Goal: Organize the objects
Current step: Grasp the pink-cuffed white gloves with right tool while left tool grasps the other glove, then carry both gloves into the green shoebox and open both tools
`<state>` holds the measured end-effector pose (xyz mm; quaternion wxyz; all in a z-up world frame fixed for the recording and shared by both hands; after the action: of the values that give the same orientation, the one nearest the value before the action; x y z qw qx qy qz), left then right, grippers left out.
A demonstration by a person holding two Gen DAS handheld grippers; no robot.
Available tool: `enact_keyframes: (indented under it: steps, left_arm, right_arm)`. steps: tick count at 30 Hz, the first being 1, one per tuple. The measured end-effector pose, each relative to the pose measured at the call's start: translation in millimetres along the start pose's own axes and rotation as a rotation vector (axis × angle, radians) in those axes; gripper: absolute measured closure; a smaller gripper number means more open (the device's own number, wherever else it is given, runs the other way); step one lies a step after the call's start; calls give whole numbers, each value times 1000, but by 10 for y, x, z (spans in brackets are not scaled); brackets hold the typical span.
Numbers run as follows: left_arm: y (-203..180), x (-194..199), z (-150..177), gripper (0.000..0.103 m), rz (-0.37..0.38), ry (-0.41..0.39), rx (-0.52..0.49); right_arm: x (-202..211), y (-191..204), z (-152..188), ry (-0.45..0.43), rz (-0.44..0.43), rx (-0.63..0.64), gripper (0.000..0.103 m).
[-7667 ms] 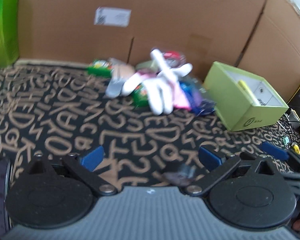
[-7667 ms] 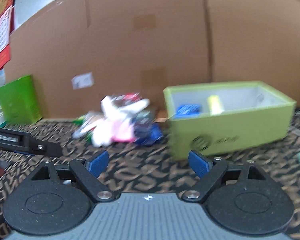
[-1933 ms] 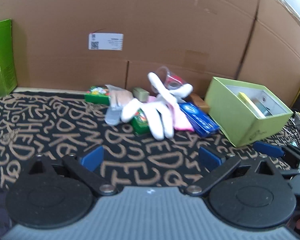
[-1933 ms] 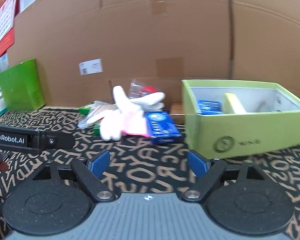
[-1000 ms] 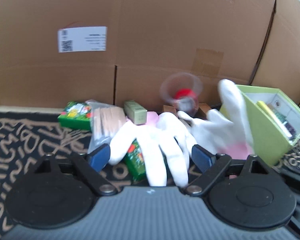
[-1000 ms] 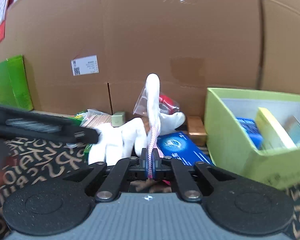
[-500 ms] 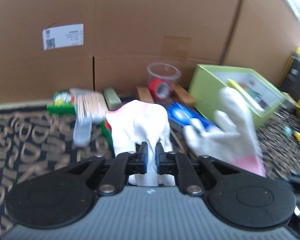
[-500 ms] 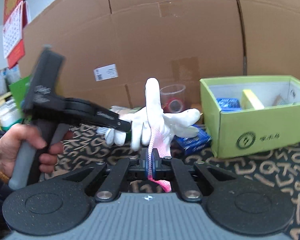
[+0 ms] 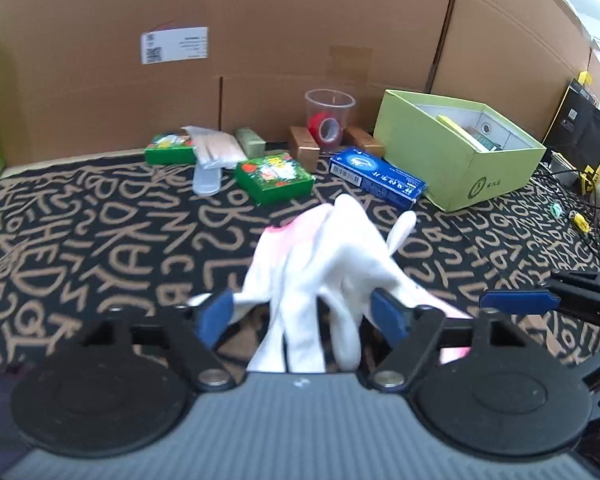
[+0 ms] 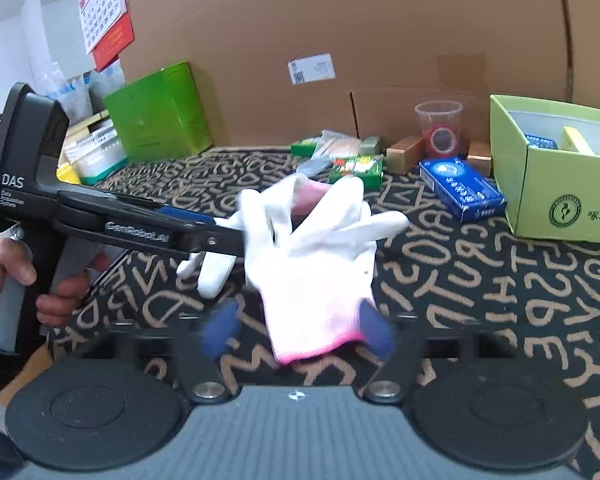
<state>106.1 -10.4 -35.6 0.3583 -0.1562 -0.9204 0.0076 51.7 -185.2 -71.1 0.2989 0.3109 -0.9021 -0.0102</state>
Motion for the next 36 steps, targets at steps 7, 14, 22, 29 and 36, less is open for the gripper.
enact_keyframes:
  steps: [7,14,22,29,36]
  left_arm:
    - [104,-343,-115,24,-6,27,56]
    - [180,-384,-135,49,-14,50,38]
    - [183,-417,-81,66,-63,63,-8]
    - [101,-255,-94,86,-4,48,13]
    - [-214,38,-375,86,76,-57,-32]
  right_arm:
    - [-277,-175,-125,18,27,-42,26]
    - [-638,-166,-184,58,62,-25,26]
    - [-623,-30,-145,56,43,32,81]
    - [-465,84,-151,19,23,73,94]
    - [-27,-4,-277,-93,62,64,94]
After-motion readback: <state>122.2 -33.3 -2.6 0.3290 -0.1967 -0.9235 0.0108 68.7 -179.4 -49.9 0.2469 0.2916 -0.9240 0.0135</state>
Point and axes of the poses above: each gripper's, at about its wrist camera, not at the fingertips, and x roughly against the way its jaws point, y to its left, z to its underside, the point moved 1 cm from there along -x, roughly the way its jaws point
